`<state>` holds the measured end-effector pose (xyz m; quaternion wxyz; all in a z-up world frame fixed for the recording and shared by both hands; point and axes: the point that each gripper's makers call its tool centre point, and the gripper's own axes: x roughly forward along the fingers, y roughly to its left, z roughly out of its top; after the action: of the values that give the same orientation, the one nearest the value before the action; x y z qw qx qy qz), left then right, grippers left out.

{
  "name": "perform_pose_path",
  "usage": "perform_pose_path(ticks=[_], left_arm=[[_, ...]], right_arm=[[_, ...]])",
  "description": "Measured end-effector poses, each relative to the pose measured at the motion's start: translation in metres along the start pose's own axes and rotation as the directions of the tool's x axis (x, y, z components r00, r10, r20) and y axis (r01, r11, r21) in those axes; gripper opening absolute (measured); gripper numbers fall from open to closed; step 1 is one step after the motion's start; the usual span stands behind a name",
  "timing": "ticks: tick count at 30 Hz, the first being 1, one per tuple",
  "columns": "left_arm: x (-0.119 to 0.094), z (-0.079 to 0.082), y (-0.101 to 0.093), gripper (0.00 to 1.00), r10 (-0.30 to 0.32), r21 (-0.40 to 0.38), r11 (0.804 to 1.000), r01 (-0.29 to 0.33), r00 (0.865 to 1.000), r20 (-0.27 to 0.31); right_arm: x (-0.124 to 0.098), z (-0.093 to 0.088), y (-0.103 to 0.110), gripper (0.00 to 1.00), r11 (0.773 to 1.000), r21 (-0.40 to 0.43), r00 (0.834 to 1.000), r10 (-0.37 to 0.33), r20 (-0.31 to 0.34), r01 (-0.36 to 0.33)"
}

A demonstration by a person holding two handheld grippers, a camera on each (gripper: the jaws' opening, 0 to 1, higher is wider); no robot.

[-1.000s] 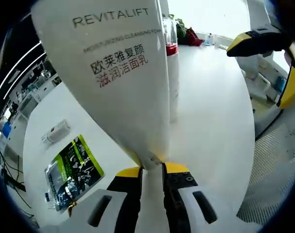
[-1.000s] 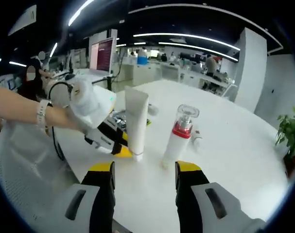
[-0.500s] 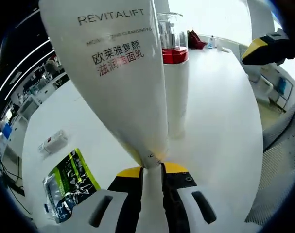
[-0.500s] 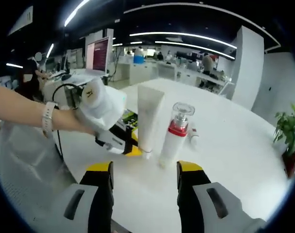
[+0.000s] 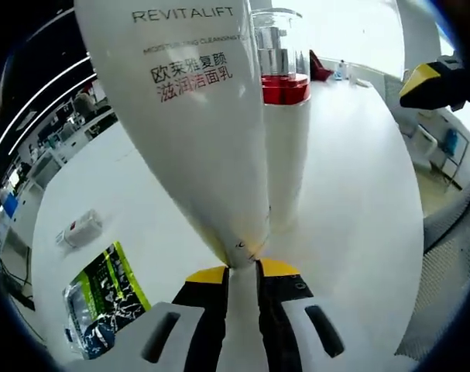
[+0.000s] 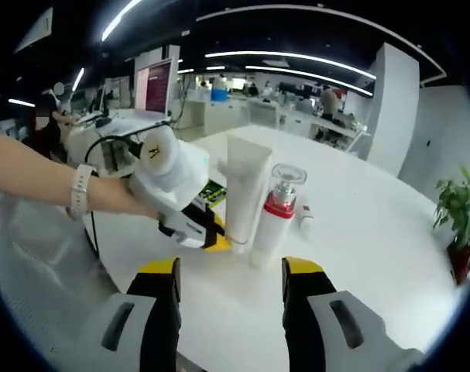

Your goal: Arrange the skincare products in the storage area until every visible bottle or jar stands upright without overlapping.

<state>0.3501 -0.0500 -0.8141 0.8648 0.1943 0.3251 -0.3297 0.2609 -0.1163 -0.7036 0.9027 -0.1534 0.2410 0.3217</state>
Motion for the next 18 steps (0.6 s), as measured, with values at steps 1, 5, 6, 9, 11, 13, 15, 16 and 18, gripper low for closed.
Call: perform_pose_path(ticks=[1, 5, 6, 9, 11, 13, 15, 16, 18], left_arm=[[0.0002, 0.0001, 0.0004, 0.12, 0.0, 0.0, 1.0, 0.0, 1.0, 0.001], [0.0007, 0.0006, 0.0004, 0.12, -0.005, 0.016, 1.0, 0.005, 1.0, -0.006], [0.0009, 0.0007, 0.0, 0.12, -0.007, 0.015, 1.0, 0.007, 1.0, -0.01], [0.0011, 0.0026, -0.0003, 0.12, -0.01, 0.031, 0.999, 0.01, 1.0, -0.012], [0.0015, 0.0028, -0.0006, 0.12, -0.013, 0.032, 0.999, 0.014, 1.0, -0.013], [0.0015, 0.0022, -0.0007, 0.11, -0.015, 0.037, 0.999, 0.016, 1.0, -0.017], [0.0019, 0.002, -0.0018, 0.11, -0.016, 0.049, 0.999, 0.017, 1.0, -0.022], [0.002, 0.0021, -0.0023, 0.11, -0.016, 0.052, 0.999, 0.017, 1.0, -0.024], [0.0019, 0.0028, -0.0025, 0.11, -0.016, 0.055, 0.998, 0.017, 1.0, -0.025]], right_arm=[[-0.0001, 0.0001, 0.0, 0.52, 1.0, 0.0, 1.0, -0.001, 0.0, 0.001], [0.0005, -0.0003, 0.0009, 0.52, 1.0, -0.009, 1.0, 0.001, -0.004, -0.001], [0.0007, -0.0005, 0.0014, 0.52, 1.0, -0.009, 1.0, 0.003, -0.006, -0.003], [0.0011, -0.0006, 0.0016, 0.52, 1.0, -0.012, 1.0, 0.005, -0.008, -0.005], [0.0013, -0.0003, 0.0022, 0.52, 1.0, -0.013, 1.0, 0.009, -0.006, -0.009], [0.0014, 0.0, 0.0031, 0.52, 1.0, -0.017, 1.0, 0.011, -0.006, -0.011], [0.0017, 0.0002, 0.0019, 0.52, 1.0, -0.019, 1.0, 0.007, -0.006, -0.007], [0.0017, 0.0001, 0.0018, 0.52, 1.0, -0.018, 1.0, 0.007, -0.006, -0.007], [0.0016, 0.0004, 0.001, 0.52, 1.0, -0.015, 1.0, 0.005, -0.005, -0.005]])
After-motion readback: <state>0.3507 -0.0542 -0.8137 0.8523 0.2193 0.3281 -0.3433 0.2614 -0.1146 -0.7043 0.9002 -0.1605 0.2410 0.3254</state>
